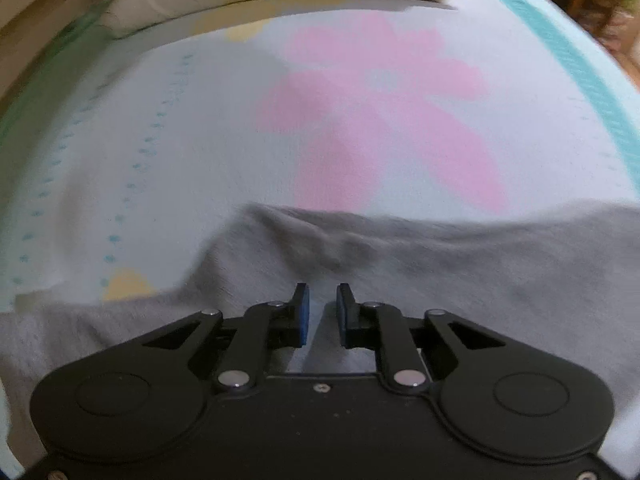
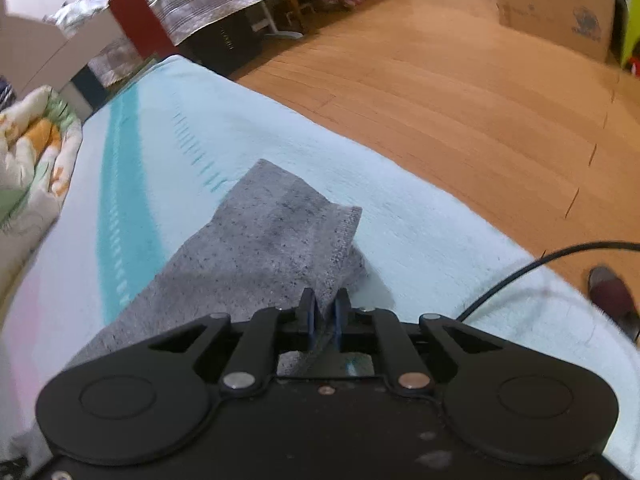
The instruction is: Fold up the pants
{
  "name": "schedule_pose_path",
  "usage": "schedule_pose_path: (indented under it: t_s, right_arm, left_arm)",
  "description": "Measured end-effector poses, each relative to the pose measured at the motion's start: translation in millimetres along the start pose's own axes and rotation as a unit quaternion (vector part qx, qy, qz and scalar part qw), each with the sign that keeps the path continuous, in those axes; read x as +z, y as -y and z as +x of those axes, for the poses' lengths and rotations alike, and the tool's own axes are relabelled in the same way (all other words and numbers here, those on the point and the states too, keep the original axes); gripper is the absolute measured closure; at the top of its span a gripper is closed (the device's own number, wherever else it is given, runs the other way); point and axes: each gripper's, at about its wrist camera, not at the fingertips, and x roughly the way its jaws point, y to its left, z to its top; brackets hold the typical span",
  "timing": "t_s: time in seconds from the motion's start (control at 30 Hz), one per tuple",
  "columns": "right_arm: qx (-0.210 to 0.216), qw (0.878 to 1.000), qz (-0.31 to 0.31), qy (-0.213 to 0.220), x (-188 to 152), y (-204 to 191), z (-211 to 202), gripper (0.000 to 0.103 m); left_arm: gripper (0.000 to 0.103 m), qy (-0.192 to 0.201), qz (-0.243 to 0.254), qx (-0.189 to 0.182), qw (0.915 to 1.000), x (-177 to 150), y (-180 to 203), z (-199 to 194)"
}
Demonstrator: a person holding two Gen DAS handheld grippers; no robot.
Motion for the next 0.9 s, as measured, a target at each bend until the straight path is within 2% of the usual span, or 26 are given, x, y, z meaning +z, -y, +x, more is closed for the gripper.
schedule_pose_path:
  t_s: [0.13, 0.23, 0.33, 0.4, 0.47, 0.5, 0.53, 0.57, 0.6, 0.67, 0.83, 0.9]
  right_arm:
    - [0.01, 1.0, -0.013, 0.005, 7.3, -3.9, -10.1, 0.094]
    - [0.006, 1.0, -0.024, 0.002, 6.7, -5.1, -11.2, 0.094]
    - [0.004, 1.0, -0.024, -0.004, 6.6, -4.0, -8.9, 0.094]
    - [0.004, 1.0, -0.019, -0.008, 6.2, -2.2, -7.3, 0.094]
    - [0.004, 1.0, -0.021, -0.009, 5.4, -1.7, -6.3, 0.094]
    - [0.005, 1.0, -0.022, -0.01, 5.1, -1.5, -5.8, 0.094]
    - [0.005, 1.0, -0.023, -0.013, 4.9, -1.4, -5.2, 0.093]
    - [0.004, 1.0, -0.025, -0.014, 4.5, -1.6, -4.7, 0.093]
    - [0.003, 0.999, -0.03, -0.013, 4.5, -2.0, -4.3, 0.093]
    - [0.007, 0.999, -0.031, -0.013, 4.6, -1.2, -4.0, 0.093]
    - [0.026, 0.999, -0.019, -0.02, 6.7, 5.7, -1.1, 0.091]
    - [0.037, 0.999, -0.011, -0.022, 7.8, 10.3, -2.2, 0.087]
  left_arm:
    - [0.08, 0.003, 0.022, -0.077, 0.9968, -22.2, 35.1, -32.0]
    - [0.08, -0.002, 0.035, -0.13, 0.9908, -37.8, 67.7, -44.6]
    - [0.08, -0.013, 0.045, -0.162, 0.9857, -50.8, 94.7, -40.6]
    - [0.08, -0.033, 0.053, -0.16, 0.9852, -58.8, 104.9, -28.3]
    - [0.08, -0.083, 0.07, -0.149, 0.9828, -73.3, 114.2, -8.4]
    - [0.079, -0.09, 0.083, -0.14, 0.9825, -81.7, 116.6, -3.7]
    - [0.08, -0.067, 0.102, -0.132, 0.9837, -86.9, 119.9, -10.5]
    - [0.08, -0.066, 0.115, -0.125, 0.9834, -88.4, 123.0, -14.5]
    - [0.084, -0.07, 0.11, -0.123, 0.9837, -88.3, 123.9, -18.7]
    - [0.085, -0.073, 0.089, -0.134, 0.9844, -84.5, 125.7, -27.3]
    - [0.085, -0.006, 0.087, -0.142, 0.986, -67.3, 157.1, -51.0]
    - [0.081, -0.003, 0.078, -0.161, 0.9838, -57.9, 167.6, -45.8]
